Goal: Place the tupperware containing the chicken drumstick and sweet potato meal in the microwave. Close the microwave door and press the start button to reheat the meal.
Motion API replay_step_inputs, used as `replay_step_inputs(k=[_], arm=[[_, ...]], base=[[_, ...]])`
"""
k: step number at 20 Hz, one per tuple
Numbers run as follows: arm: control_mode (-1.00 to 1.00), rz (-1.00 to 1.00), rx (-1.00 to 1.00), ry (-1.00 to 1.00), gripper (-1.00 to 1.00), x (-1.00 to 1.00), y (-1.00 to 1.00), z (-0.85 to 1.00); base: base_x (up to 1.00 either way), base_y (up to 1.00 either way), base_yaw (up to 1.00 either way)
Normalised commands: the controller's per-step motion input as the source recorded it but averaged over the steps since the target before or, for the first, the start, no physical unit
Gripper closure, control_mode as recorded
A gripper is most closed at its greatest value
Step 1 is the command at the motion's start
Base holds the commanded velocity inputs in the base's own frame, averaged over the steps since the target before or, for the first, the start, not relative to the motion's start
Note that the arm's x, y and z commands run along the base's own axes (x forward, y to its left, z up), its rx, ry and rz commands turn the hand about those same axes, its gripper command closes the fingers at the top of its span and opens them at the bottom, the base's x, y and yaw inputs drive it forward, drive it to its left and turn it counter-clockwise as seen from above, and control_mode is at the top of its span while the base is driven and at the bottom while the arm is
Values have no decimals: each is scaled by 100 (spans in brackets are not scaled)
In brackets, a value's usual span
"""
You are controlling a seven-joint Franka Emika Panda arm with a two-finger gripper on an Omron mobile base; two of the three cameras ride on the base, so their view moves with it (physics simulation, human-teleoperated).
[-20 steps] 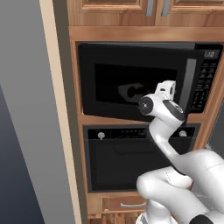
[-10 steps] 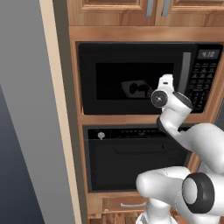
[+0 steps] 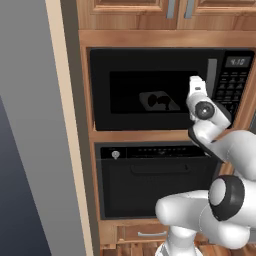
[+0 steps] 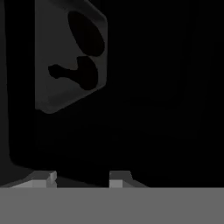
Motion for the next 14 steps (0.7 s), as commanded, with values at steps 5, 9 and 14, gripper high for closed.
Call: replay_step_inputs(k=[5, 9, 14], arm=[[-100, 26, 0, 8, -100, 40, -1, 3], [-100, 13, 0, 32, -100, -11, 5, 48], [-100, 6, -3, 48, -100, -24, 33, 90]], base=[[0, 0, 0], [0, 0, 0], [0, 0, 0]])
